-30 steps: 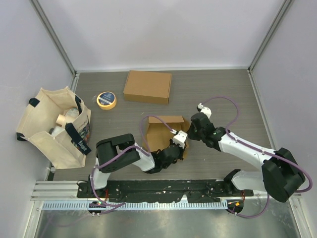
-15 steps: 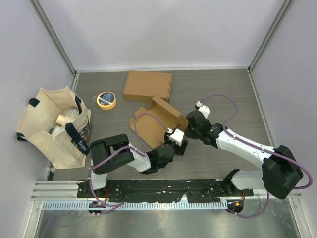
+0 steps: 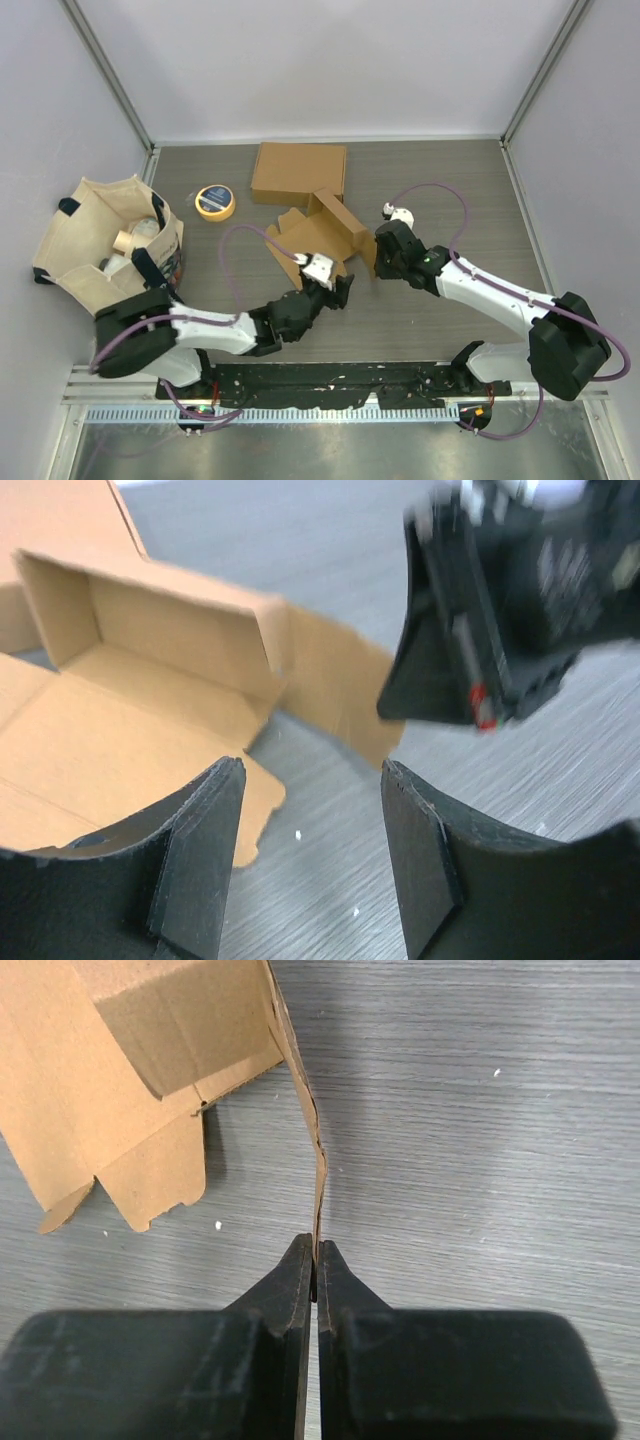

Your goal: Fold the paper box

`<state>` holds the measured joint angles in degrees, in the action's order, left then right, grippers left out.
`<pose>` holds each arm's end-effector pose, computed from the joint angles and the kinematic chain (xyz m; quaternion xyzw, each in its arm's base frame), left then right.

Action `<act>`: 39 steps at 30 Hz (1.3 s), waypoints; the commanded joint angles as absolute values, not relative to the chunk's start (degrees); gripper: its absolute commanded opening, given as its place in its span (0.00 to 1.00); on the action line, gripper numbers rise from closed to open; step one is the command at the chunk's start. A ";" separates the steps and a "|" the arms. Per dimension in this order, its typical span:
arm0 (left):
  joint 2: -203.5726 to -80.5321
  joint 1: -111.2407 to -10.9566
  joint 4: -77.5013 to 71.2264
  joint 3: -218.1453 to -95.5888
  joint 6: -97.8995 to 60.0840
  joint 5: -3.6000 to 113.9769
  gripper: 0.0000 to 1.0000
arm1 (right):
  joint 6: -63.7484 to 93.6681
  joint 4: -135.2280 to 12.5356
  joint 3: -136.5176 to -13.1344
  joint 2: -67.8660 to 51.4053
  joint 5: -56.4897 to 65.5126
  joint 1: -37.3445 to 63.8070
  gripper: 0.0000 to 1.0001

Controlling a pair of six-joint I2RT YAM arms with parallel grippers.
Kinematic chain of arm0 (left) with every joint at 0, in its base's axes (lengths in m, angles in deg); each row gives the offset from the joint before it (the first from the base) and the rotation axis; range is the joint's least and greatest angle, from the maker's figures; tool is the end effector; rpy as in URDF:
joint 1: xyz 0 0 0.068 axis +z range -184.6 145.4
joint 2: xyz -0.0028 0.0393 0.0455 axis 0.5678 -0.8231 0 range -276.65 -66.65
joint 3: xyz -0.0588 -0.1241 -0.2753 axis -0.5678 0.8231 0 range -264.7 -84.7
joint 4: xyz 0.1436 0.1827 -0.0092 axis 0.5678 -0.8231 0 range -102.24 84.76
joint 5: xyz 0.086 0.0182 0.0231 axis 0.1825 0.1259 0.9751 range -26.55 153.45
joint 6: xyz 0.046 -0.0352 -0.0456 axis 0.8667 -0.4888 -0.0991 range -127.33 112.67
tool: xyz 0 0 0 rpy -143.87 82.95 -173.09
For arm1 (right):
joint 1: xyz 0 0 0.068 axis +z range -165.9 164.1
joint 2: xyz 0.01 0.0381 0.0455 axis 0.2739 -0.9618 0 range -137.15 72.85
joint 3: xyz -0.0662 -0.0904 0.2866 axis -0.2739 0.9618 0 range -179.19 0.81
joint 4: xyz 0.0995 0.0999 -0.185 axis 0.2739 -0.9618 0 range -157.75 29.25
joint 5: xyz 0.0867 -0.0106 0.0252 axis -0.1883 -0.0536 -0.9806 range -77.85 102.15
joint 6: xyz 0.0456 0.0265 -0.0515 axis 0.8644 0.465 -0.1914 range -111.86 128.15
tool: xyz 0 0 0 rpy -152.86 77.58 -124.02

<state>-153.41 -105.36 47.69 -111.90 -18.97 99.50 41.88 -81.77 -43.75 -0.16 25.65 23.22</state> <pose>0.1287 -0.2582 0.2446 0.1714 0.7193 -0.2427 0.6280 0.1922 0.1378 0.2494 -0.0031 0.9325 0.1156 0.3422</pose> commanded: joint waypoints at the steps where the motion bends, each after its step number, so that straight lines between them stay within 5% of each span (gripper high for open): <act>1: -139.54 -104.30 33.54 -111.07 -23.58 107.90 0.62 | 27.69 -81.76 -43.84 2.36 24.20 22.25 0.01; 7: -141.86 -91.22 17.62 -113.78 -34.39 99.78 0.60 | 24.32 -80.53 -43.23 3.07 22.18 20.76 0.01; 11: -150.02 -89.79 23.04 -115.02 -32.73 94.83 0.46 | 25.01 -80.26 -43.75 2.45 21.56 20.49 0.01; 23: -171.41 -91.55 31.06 -119.85 -46.52 89.12 0.23 | 43.29 -83.25 -48.32 -1.15 18.65 20.40 0.05; 39: -172.55 -96.30 31.76 -121.53 -49.16 89.82 0.19 | 53.60 -61.82 -39.01 -3.17 25.24 20.84 0.09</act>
<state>-170.96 -95.63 34.92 -121.38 -47.16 92.53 53.42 -73.24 -41.45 -1.82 24.38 20.27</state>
